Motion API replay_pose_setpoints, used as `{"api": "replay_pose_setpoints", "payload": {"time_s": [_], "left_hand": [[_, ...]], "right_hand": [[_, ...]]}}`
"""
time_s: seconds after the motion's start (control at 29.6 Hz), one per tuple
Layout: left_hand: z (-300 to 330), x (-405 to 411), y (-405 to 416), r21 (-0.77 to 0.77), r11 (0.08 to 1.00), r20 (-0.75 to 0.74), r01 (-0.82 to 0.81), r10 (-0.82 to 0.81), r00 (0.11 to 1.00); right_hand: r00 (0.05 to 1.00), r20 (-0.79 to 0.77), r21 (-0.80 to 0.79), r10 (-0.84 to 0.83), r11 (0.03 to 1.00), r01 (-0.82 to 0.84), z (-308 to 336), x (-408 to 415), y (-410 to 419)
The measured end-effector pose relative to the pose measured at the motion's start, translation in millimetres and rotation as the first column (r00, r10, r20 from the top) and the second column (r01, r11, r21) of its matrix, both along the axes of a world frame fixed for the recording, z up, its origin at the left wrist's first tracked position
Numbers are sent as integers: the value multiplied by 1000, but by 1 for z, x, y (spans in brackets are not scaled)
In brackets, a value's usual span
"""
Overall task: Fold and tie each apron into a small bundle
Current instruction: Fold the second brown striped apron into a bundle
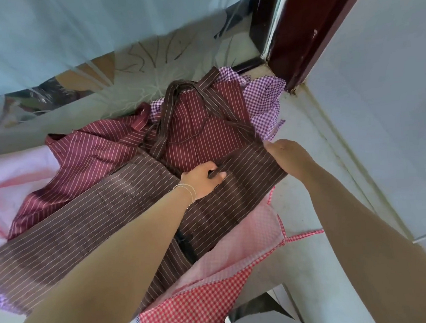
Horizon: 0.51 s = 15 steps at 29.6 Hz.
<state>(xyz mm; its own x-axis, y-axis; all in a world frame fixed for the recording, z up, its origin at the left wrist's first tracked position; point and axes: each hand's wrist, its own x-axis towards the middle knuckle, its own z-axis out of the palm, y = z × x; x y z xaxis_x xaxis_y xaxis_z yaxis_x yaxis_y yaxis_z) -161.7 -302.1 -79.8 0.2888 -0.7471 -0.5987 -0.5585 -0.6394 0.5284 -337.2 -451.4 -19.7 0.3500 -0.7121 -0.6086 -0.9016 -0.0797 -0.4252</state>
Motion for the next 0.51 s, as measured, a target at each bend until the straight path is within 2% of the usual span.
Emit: {"api": "replay_pose_setpoints", "payload": {"time_s": [0.07,0.17,0.24,0.3,0.34,0.37,0.44,0.51], "left_hand": [[-1,-4,-5,6,1000,-2,0,0,1000],[-2,-8,-12,-97,992,-111,-77,66,992],[2,-10,-16,-148,986,-156,-74,51,986],[8,-12,-18,-144,989,-185,-18,-9,983],[11,-14,-17,-139,990,-167,19,-42,985],[11,-15,-15,-151,987,-95,62,-77,993],[7,-17,-4,-206,967,218,150,-104,970],[0,-17,13,-297,944,472,144,14,882]], "right_hand": [[999,39,113,17,993,-21,-1,9,0],[969,175,259,-175,958,126,-9,19,-9],[955,187,400,-231,906,141,-9,16,-19],[969,167,521,-181,851,69,-6,3,-27],[982,134,523,-135,851,46,-4,-8,-28],[993,64,506,-100,861,54,-3,-18,-27],[995,-104,465,-10,884,57,-5,-34,-23],[970,-200,331,137,941,-65,-14,-40,-18]]}}
